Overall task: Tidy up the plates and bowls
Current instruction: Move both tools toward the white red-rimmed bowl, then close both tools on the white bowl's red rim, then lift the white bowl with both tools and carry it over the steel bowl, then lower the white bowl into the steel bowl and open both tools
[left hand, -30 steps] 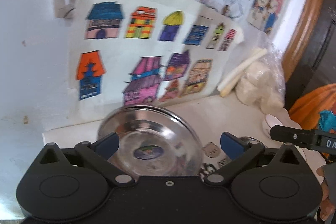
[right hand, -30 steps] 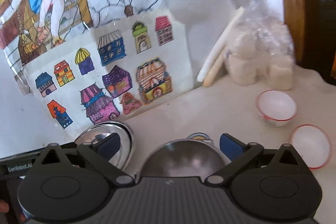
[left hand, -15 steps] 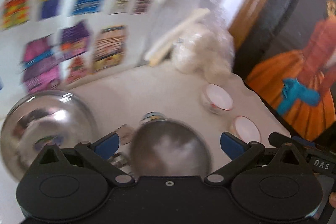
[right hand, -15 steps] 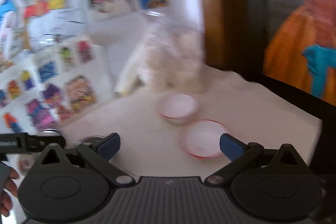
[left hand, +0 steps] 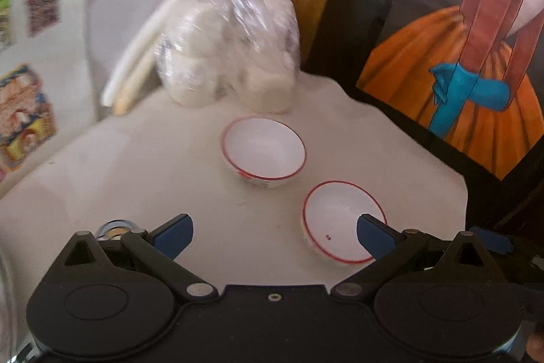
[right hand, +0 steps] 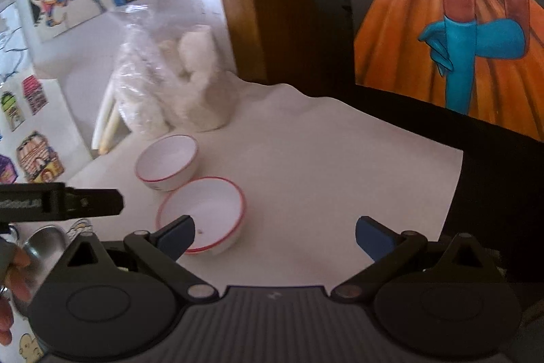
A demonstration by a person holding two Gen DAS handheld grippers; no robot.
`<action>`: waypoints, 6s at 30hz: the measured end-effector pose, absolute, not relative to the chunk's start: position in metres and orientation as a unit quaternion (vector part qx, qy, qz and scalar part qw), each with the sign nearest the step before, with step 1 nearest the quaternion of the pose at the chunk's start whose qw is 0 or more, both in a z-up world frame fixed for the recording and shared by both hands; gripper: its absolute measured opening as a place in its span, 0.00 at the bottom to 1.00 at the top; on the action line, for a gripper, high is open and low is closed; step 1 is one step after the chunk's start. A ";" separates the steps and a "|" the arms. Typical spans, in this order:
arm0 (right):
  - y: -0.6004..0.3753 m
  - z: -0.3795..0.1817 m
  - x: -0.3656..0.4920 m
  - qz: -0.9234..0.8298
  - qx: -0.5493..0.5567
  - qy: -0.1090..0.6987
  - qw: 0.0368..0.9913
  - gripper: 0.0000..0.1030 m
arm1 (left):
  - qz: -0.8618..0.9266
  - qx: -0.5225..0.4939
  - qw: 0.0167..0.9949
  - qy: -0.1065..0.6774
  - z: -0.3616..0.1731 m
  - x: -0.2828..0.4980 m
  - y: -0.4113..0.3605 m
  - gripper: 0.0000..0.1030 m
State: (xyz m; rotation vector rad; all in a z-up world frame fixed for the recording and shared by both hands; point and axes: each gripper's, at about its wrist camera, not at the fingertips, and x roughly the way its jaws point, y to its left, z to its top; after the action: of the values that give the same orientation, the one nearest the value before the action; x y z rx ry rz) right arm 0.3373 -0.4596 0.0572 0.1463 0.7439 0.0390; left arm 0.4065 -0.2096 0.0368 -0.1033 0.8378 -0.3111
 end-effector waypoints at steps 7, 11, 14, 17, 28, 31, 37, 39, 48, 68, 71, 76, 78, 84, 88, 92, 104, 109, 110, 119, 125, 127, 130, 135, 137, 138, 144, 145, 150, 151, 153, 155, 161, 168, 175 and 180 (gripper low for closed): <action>-0.470 0.033 0.353 0.024 0.085 0.373 0.924 0.87 | -0.126 -0.065 0.887 0.439 0.009 0.442 -0.221 0.99; -0.471 0.026 0.360 0.036 0.090 0.374 0.922 0.80 | -0.126 -0.078 0.881 0.450 -0.003 0.450 -0.221 0.99; -0.468 0.027 0.364 0.045 0.090 0.369 0.924 0.77 | -0.127 -0.081 0.878 0.455 -0.006 0.453 -0.222 0.99; -0.463 0.028 0.368 0.051 0.086 0.370 0.924 0.73 | -0.116 -0.074 0.881 0.452 -0.007 0.453 -0.223 0.97; -0.451 0.023 0.374 0.062 0.083 0.380 0.919 0.57 | -0.133 -0.068 0.877 0.456 -0.009 0.450 -0.228 0.86; -0.448 0.023 0.376 0.064 0.085 0.381 0.919 0.49 | -0.140 -0.062 0.878 0.454 -0.008 0.448 -0.230 0.82; -0.441 0.023 0.377 0.075 0.089 0.382 0.917 0.28 | -0.153 -0.077 0.871 0.461 -0.009 0.447 -0.229 0.62; -0.439 0.023 0.378 0.076 0.089 0.381 0.917 0.23 | -0.159 -0.079 0.869 0.462 -0.010 0.446 -0.230 0.47; -0.436 0.023 0.377 0.074 0.097 0.380 0.917 0.16 | -0.188 -0.108 0.855 0.470 -0.013 0.447 -0.232 0.20; -0.444 0.036 0.356 0.074 0.176 0.365 0.911 0.10 | -0.192 -0.143 0.852 0.467 0.014 0.417 -0.213 0.12; -0.435 0.050 0.346 0.083 0.163 0.360 0.915 0.10 | -0.196 -0.156 0.857 0.450 0.027 0.403 -0.197 0.11; -0.413 0.070 0.331 0.100 0.146 0.347 0.921 0.10 | -0.191 -0.160 0.866 0.433 0.043 0.381 -0.173 0.10; -0.403 0.077 0.325 0.107 0.138 0.343 0.923 0.10 | -0.189 -0.162 0.869 0.427 0.049 0.373 -0.162 0.10; -0.372 0.095 0.312 0.126 0.116 0.340 0.925 0.10 | -0.185 -0.177 0.874 0.414 0.063 0.354 -0.127 0.10; -0.352 0.103 0.306 0.140 0.104 0.338 0.925 0.10 | -0.180 -0.183 0.877 0.407 0.069 0.342 -0.103 0.10; -0.329 0.101 0.303 0.158 0.101 0.343 0.920 0.10 | -0.167 -0.186 0.877 0.410 0.067 0.334 -0.078 0.10; -0.282 0.085 0.304 0.188 0.067 0.374 0.906 0.11 | -0.137 -0.185 0.874 0.427 0.046 0.333 -0.034 0.10; -0.278 0.072 0.313 0.188 0.063 0.393 0.898 0.11 | -0.132 -0.178 0.865 0.450 0.032 0.341 -0.036 0.10; -0.278 0.069 0.314 0.189 0.064 0.397 0.896 0.11 | -0.132 -0.178 0.863 0.454 0.029 0.342 -0.036 0.10; -0.277 0.058 0.319 0.192 0.063 0.418 0.886 0.11 | -0.130 -0.165 0.856 0.473 0.020 0.345 -0.040 0.10; -0.275 0.055 0.322 0.193 0.064 0.427 0.881 0.11 | -0.127 -0.163 0.854 0.477 0.020 0.347 -0.037 0.10; -0.274 0.054 0.323 0.193 0.064 0.433 0.878 0.11 | -0.126 -0.160 0.854 0.479 0.021 0.346 -0.038 0.10; -0.273 0.052 0.323 0.194 0.062 0.442 0.874 0.11 | -0.127 -0.153 0.854 0.481 0.022 0.346 -0.038 0.12; -0.272 0.053 0.323 0.195 0.062 0.443 0.873 0.11 | -0.127 -0.141 0.852 0.489 0.022 0.349 -0.040 0.13; -0.271 0.052 0.324 0.196 0.061 0.445 0.872 0.12 | -0.128 -0.136 0.851 0.491 0.023 0.350 -0.041 0.15; -0.270 0.052 0.325 0.195 0.059 0.446 0.871 0.12 | -0.128 -0.135 0.851 0.491 0.023 0.350 -0.041 0.16; -0.266 0.053 0.327 0.192 0.048 0.452 0.870 0.15 | -0.129 -0.128 0.852 0.491 0.024 0.353 -0.044 0.18; -0.266 0.053 0.327 0.192 0.047 0.452 0.870 0.15 | -0.129 -0.128 0.852 0.491 0.024 0.353 -0.044 0.18; -0.265 0.052 0.328 0.190 0.042 0.456 0.869 0.16 | -0.130 -0.124 0.851 0.494 0.025 0.353 -0.045 0.23; -0.264 0.052 0.328 0.189 0.038 0.457 0.868 0.16 | -0.130 -0.121 0.852 0.494 0.026 0.353 -0.046 0.25; -0.261 0.053 0.329 0.186 0.027 0.459 0.868 0.21 | -0.129 -0.115 0.854 0.491 0.027 0.354 -0.047 0.28; -0.259 0.054 0.330 0.184 0.020 0.459 0.869 0.22 | -0.130 -0.115 0.853 0.492 0.028 0.356 -0.046 0.30; -0.260 0.057 0.330 0.187 0.022 0.455 0.870 0.25 | -0.132 -0.126 0.850 0.495 0.027 0.357 -0.043 0.33; -0.267 0.061 0.326 0.191 0.032 0.448 0.873 0.26 | -0.137 -0.155 0.841 0.499 0.031 0.359 -0.038 0.43; -0.271 0.071 0.319 0.194 0.029 0.432 0.880 0.31 | -0.142 -0.157 0.853 0.478 0.048 0.356 -0.038 0.58; -0.278 0.078 0.311 0.196 0.032 0.415 0.888 0.49 | -0.139 -0.162 0.859 0.465 0.057 0.355 -0.035 0.76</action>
State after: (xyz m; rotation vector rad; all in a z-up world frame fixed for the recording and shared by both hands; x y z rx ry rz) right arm 0.3113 -0.2780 0.0780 0.0664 0.8630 0.4077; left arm 0.3545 -0.0354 0.0570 -0.3402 0.9765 -0.2924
